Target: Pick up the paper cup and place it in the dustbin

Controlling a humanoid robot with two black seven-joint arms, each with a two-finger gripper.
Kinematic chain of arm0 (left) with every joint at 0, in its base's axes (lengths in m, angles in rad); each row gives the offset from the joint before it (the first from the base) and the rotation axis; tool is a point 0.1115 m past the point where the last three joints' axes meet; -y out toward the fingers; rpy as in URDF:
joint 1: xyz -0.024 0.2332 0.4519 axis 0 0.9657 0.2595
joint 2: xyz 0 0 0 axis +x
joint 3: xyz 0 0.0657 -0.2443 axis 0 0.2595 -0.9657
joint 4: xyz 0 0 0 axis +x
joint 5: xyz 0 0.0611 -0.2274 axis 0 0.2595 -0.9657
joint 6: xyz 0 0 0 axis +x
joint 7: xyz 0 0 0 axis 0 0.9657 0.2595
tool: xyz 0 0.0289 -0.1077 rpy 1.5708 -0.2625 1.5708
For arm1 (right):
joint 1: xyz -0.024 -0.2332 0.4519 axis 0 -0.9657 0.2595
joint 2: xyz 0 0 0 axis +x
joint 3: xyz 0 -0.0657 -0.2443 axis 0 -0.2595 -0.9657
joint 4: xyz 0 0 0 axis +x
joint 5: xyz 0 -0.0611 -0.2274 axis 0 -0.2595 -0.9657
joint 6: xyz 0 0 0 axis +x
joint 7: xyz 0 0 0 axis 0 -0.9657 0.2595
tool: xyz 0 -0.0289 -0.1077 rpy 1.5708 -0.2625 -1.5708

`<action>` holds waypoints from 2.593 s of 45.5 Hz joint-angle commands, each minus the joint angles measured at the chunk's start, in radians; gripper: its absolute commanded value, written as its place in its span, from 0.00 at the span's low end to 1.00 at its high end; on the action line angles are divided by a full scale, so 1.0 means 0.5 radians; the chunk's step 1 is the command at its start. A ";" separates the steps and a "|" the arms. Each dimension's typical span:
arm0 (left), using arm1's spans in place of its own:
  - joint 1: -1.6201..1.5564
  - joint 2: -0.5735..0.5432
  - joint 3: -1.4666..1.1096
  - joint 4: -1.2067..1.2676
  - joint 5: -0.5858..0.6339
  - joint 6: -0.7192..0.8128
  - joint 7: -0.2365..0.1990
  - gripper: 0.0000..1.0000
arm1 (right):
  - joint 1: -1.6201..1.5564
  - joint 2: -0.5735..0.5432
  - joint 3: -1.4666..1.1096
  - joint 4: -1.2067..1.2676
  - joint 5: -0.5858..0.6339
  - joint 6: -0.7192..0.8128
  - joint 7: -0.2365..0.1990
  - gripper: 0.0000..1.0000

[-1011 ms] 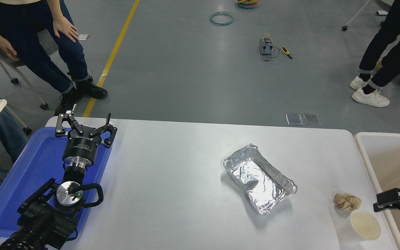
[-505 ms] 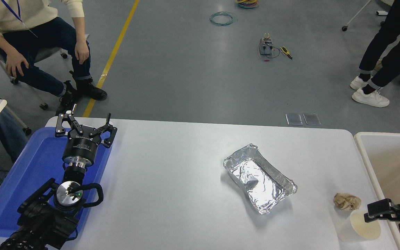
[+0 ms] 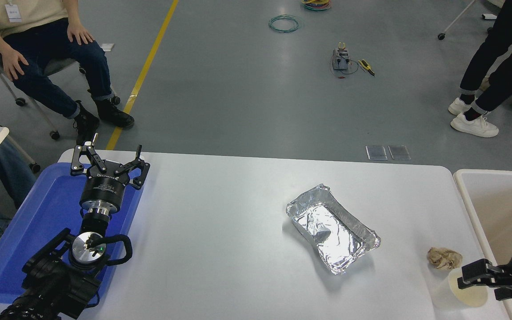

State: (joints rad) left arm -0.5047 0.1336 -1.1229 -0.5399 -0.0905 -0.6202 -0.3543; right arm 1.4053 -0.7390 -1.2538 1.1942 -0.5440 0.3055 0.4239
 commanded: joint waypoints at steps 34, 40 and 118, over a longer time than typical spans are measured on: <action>0.000 0.000 0.000 0.000 0.000 0.001 0.000 1.00 | -0.068 -0.019 0.075 0.011 0.011 0.052 -0.004 0.00; 0.000 0.000 0.000 0.000 0.000 0.001 0.000 1.00 | -0.043 -0.062 0.075 0.011 0.008 0.058 -0.001 0.00; -0.003 0.000 0.003 0.000 0.000 -0.002 0.006 1.00 | 2.190 0.039 -0.833 0.041 -0.204 0.960 0.002 0.00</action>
State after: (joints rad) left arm -0.5061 0.1334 -1.1223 -0.5399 -0.0905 -0.6213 -0.3513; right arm 2.4225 -0.7272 -1.6377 1.2149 -0.6427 0.7848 0.4255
